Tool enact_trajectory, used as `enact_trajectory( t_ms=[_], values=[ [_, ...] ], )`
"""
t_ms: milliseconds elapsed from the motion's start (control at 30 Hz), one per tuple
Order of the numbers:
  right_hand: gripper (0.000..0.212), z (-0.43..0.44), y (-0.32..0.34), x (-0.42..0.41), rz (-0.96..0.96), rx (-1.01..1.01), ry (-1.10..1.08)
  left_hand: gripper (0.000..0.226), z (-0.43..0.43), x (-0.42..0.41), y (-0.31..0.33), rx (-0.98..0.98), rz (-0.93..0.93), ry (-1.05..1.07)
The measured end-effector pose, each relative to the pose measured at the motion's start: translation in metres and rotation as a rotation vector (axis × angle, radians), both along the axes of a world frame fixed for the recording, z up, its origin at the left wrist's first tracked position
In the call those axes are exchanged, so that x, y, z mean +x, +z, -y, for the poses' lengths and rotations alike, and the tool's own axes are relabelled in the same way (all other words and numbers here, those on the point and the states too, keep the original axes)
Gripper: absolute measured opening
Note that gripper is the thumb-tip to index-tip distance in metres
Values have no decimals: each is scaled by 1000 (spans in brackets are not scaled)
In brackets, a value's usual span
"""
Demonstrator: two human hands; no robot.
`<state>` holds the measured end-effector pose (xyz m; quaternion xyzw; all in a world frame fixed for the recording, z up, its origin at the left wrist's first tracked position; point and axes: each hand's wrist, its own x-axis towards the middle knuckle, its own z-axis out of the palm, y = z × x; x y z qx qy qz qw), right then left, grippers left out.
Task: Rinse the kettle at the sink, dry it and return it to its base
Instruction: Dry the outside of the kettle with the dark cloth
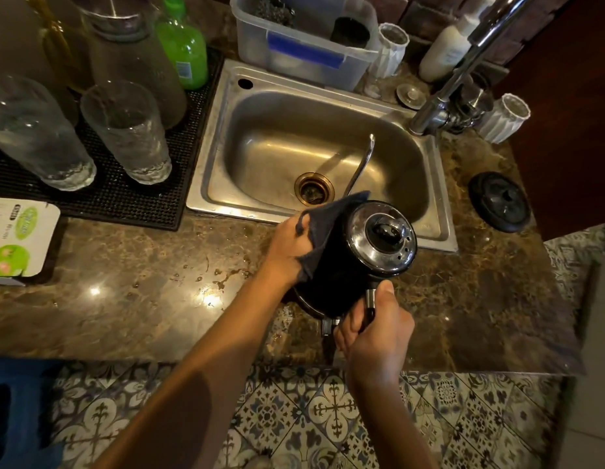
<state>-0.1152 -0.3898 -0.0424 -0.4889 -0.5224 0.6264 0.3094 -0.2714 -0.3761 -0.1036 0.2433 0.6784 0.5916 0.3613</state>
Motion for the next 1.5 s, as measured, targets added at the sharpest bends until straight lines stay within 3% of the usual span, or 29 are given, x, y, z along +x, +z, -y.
enact_trajectory(
  t_ms=[133,233,367,533,633,700,767,833,1167,1267,1400,1500],
  values=[
    [59,0,-2,1,37,39,14,32,19,43,-11,136,-131,179],
    [58,0,-2,3,44,108,35,47,28,83,-15,121,-237,314],
    [57,0,2,4,37,151,73,68,36,99,-11,103,-373,313],
    [57,-1,4,2,38,81,47,63,22,77,9,250,-587,279],
    [58,-2,2,2,21,10,32,45,8,45,19,274,-513,157],
    [60,-2,2,1,24,-20,26,32,-5,22,20,266,-310,-20],
    [61,-2,1,0,10,-47,11,35,-12,8,17,259,-9,-91],
    [61,-2,2,0,-5,-54,3,28,-10,5,7,247,51,-53],
    [59,1,4,2,2,60,55,48,27,83,-28,141,-257,371],
    [59,-1,2,3,-1,80,70,74,31,101,-31,62,-459,384],
    [58,-2,-1,5,16,80,53,55,24,81,-13,228,-730,313],
    [59,-1,-3,3,19,48,27,51,13,60,-1,248,-723,280]
  ],
)
